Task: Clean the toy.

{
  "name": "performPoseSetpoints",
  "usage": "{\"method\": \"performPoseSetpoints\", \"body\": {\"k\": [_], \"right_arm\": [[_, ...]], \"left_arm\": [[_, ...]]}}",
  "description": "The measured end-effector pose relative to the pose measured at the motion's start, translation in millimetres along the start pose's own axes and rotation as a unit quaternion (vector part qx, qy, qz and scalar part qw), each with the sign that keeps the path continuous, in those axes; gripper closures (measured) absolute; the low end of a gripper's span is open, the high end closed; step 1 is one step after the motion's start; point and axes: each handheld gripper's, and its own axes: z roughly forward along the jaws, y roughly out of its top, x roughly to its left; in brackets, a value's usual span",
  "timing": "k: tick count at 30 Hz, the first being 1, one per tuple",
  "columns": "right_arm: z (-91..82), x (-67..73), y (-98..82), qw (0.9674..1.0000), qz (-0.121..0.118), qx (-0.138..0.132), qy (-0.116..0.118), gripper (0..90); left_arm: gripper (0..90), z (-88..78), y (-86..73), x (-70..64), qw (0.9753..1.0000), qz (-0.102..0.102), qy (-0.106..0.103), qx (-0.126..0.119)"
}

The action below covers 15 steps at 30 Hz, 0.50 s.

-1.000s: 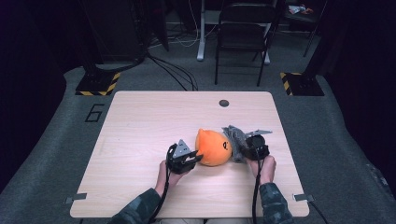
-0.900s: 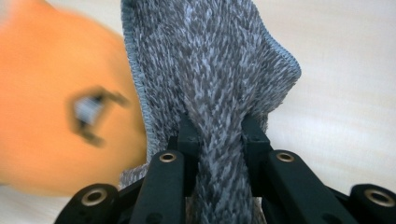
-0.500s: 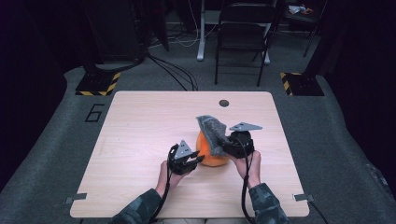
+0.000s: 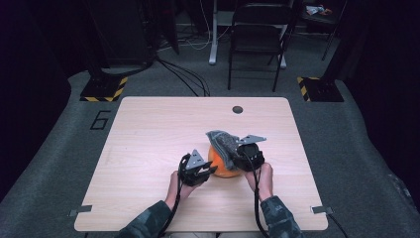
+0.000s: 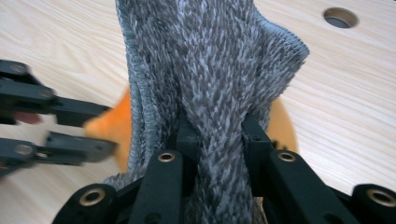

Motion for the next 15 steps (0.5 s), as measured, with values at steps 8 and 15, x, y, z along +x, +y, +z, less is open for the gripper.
{"method": "performPoseSetpoints", "body": {"k": [8,15], "right_arm": [[4.8,-31.8,-13.5,0.9988,0.040,0.020,-0.017,74.0],[19.3,-59.4,-37.5,0.9940,0.082,0.060,-0.039,74.3]], "left_arm": [[73.6,0.2,-1.1,2.5,1.0000,-0.009,-0.003,0.000],[73.7,0.7,-2.1,2.3,0.9999,-0.011,-0.001,-0.001]]}}
